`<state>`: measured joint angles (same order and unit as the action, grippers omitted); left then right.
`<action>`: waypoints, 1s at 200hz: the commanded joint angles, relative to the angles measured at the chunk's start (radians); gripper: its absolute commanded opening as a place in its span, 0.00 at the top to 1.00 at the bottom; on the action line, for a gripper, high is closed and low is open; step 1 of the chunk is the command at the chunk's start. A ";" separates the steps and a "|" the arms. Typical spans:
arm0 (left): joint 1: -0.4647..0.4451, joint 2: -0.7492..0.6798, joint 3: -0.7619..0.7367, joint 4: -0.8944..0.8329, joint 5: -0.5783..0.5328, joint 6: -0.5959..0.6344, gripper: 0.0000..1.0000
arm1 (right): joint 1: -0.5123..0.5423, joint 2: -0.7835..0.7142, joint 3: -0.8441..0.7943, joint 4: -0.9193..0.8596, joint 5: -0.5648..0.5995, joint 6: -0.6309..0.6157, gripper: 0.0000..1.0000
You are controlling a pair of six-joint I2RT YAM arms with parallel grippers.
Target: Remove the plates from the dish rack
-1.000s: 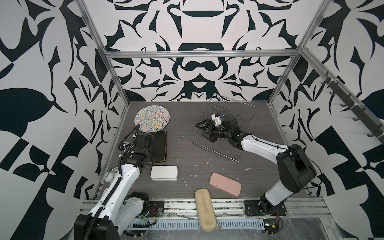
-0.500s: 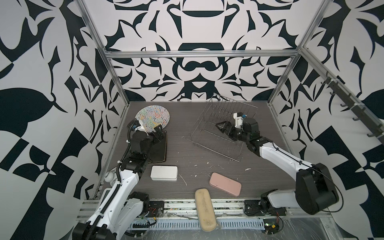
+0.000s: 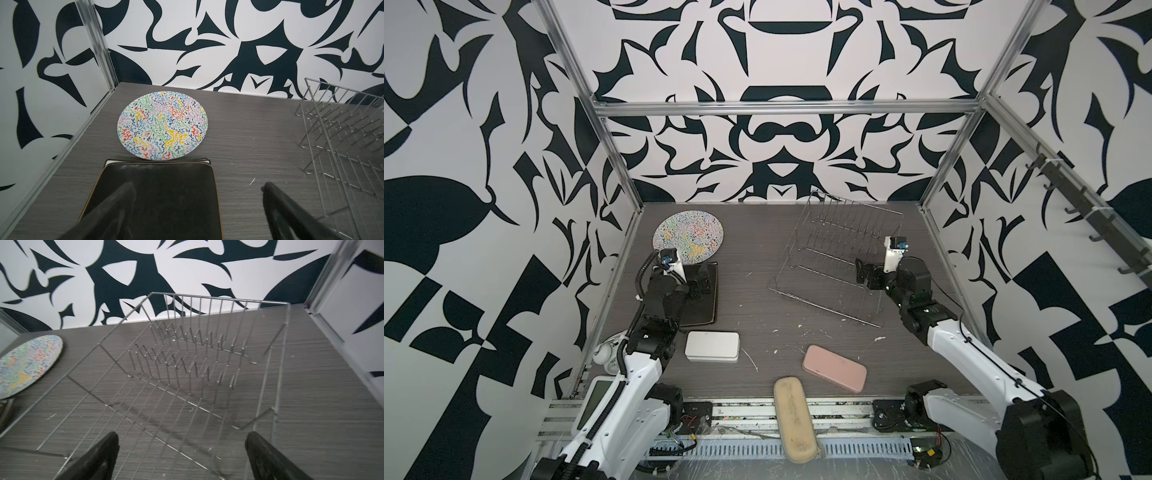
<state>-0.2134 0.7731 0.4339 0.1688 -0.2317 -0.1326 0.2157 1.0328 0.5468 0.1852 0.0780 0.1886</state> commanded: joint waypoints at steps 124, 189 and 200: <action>0.001 0.078 -0.168 0.339 -0.091 0.153 0.01 | -0.055 0.338 -0.233 0.646 0.215 -0.241 0.01; 0.002 0.168 -0.226 0.481 -0.144 0.145 0.00 | -0.055 0.538 -0.280 0.924 0.177 -0.252 0.00; 0.003 0.188 -0.238 0.508 -0.146 0.144 0.01 | -0.055 0.532 -0.270 0.898 0.177 -0.252 0.00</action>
<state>-0.2134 0.9360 0.2180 0.5766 -0.3534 0.0154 0.1631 1.4929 0.3153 1.1908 0.2882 -0.0490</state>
